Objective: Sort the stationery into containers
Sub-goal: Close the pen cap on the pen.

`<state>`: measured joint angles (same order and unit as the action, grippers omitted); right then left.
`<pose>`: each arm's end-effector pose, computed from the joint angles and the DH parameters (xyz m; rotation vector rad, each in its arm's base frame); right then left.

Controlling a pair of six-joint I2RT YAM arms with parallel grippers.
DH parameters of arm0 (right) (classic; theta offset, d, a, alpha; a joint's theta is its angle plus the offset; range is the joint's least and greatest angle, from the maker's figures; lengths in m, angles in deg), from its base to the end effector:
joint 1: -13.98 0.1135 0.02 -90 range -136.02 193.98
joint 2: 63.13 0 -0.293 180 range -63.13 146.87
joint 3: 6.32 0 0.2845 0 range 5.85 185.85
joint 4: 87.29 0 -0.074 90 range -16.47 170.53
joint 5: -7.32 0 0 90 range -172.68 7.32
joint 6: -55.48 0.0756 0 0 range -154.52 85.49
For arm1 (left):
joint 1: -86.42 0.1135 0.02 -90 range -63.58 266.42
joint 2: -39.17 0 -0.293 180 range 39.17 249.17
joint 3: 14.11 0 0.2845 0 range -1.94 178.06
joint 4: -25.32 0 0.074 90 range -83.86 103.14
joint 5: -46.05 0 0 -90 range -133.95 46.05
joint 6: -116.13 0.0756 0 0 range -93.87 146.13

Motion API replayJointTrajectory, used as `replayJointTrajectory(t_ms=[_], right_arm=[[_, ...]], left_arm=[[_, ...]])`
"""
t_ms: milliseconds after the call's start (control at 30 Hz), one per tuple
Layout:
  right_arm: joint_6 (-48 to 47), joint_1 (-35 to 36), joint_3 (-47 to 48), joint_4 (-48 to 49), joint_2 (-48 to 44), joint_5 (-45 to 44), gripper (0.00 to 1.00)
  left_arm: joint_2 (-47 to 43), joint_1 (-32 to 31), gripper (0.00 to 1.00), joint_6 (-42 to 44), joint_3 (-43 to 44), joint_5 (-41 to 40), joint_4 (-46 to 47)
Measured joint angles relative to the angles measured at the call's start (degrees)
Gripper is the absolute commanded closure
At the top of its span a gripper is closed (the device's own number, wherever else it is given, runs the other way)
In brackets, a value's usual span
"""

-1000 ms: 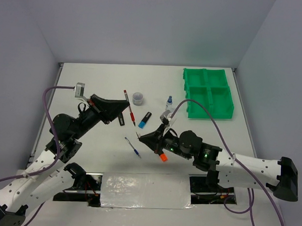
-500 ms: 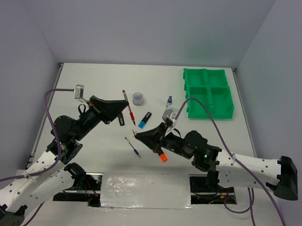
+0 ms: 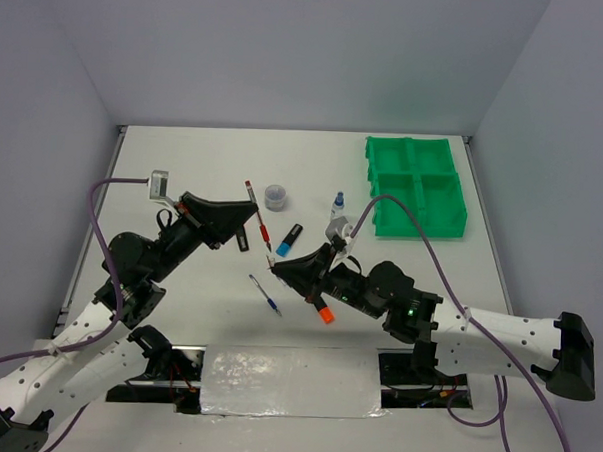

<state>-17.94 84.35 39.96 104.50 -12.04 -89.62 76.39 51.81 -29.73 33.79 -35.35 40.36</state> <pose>0.0984 0.2488 0.3357 -0.6075 1.4329 1.1388 0.1584 -0.1231 0.4080 -0.0833 1.2533 -1.4754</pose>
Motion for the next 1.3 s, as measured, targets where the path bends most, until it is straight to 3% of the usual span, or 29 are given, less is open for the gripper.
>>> replayJointTrajectory(t_ms=[1300], right_arm=[[-2.3,-0.2,3.3,-1.2,2.5,-0.8,1.00]], left_arm=[[-1.4,-0.1,1.00,0.2,-1.5,-0.9,-0.2]])
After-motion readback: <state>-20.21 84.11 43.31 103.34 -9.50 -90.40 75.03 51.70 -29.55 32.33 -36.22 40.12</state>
